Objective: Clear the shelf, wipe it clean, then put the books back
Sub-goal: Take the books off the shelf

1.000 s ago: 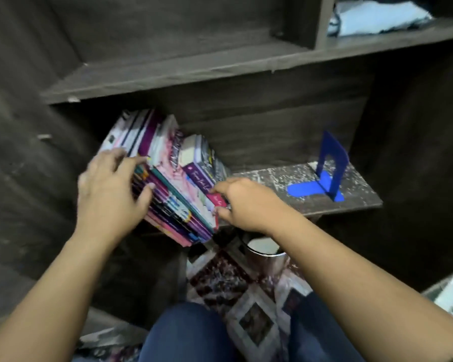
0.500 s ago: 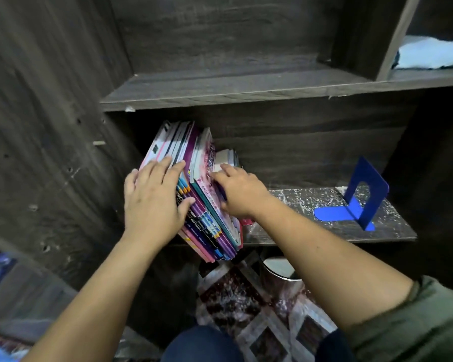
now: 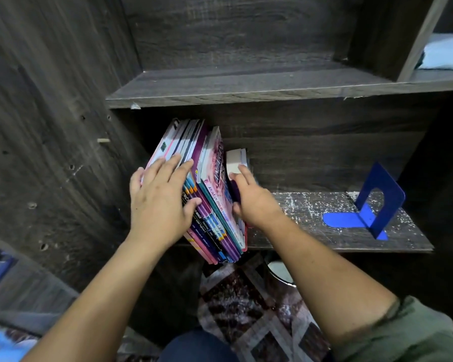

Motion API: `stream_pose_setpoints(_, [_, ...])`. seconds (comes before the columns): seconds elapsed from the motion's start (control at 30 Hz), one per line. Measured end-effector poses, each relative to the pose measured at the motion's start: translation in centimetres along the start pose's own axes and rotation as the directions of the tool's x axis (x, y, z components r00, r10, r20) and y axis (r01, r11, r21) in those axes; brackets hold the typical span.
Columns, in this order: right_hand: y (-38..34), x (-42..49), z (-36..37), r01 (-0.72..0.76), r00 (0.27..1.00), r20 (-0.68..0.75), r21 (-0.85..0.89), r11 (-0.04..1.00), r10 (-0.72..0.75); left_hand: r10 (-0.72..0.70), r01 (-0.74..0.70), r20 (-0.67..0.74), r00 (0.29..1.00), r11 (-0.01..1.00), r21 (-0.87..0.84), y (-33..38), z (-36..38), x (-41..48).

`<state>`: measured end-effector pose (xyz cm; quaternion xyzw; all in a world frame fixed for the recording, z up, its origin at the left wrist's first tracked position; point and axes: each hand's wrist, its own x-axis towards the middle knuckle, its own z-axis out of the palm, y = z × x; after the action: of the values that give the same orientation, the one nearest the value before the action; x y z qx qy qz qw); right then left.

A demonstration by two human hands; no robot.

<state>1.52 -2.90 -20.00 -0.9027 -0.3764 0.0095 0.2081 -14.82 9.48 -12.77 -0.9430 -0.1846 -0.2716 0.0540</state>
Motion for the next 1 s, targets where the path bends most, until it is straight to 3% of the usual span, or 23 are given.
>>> stream_pose_setpoints(0.3, [1.4, -0.1, -0.4, -0.103, 0.962, -0.245, 0.091, 0.991, 0.122, 0.014, -0.014, 0.001, 1.000, 1.000, -0.012, 1.0, -0.3, 0.2])
stream_pose_setpoints(0.4, [1.0, 0.0, 0.7, -0.197, 0.914, -0.301, 0.262, 0.945, 0.273, 0.006, -0.006, 0.006, 1.000, 1.000, -0.001, 1.1, -0.4, 0.2])
stream_pose_setpoints(0.47, [0.4, 0.0, 1.4, -0.252, 0.856, -0.286, 0.495, 0.832, 0.430, 0.004, -0.004, 0.006, 1.000, 1.000, 0.008, 1.2, -0.4, 0.2])
stream_pose_setpoints(0.53, [0.4, 0.3, 2.3, -0.323, 0.787, -0.157, 0.719, 0.616, 0.596, 0.005, -0.005, 0.002, 1.000, 1.000, 0.016, 1.3, -0.4, 0.2])
stream_pose_setpoints(0.6, [0.8, 0.5, 3.5, -0.412, 0.734, -0.054, 0.758, 0.507, 0.677, 0.008, -0.008, 0.002, 1.000, 1.000, 0.021, 1.3, -0.3, 0.2])
stream_pose_setpoints(1.0, [3.7, -0.3, 4.1, -0.438, 0.797, -0.151, 0.523, 0.731, 0.585, 0.008, -0.008, 0.003, 1.000, 0.999, 0.039, 1.5, -0.2, 0.2])
